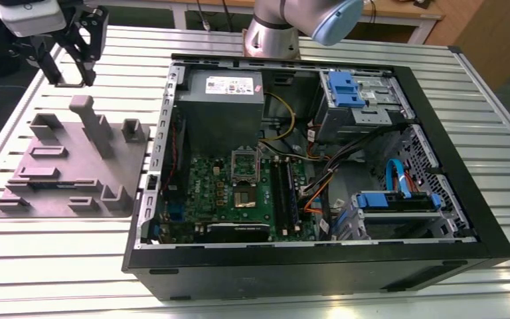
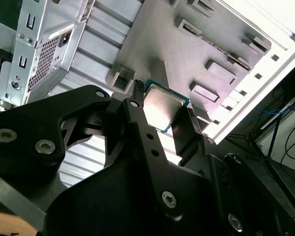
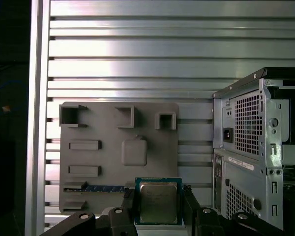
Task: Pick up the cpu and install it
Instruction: 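Pick up the cpu and move it towards the insertion slot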
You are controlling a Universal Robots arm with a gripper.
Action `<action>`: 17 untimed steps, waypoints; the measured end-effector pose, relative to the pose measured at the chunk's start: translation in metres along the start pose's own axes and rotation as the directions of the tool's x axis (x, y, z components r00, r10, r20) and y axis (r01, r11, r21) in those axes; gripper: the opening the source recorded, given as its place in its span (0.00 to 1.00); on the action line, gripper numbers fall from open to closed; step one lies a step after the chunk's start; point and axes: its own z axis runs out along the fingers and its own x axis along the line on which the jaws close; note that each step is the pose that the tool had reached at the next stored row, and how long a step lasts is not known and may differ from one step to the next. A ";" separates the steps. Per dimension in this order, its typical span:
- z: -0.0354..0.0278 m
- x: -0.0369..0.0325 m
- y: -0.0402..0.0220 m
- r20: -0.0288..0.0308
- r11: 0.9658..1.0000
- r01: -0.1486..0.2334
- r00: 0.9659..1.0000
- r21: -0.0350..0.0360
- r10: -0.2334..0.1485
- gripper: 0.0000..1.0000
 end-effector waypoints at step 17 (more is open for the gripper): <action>-0.0002 -0.0136 0.0001 0.000 1.000 0.000 1.000 0.000 0.000 0.47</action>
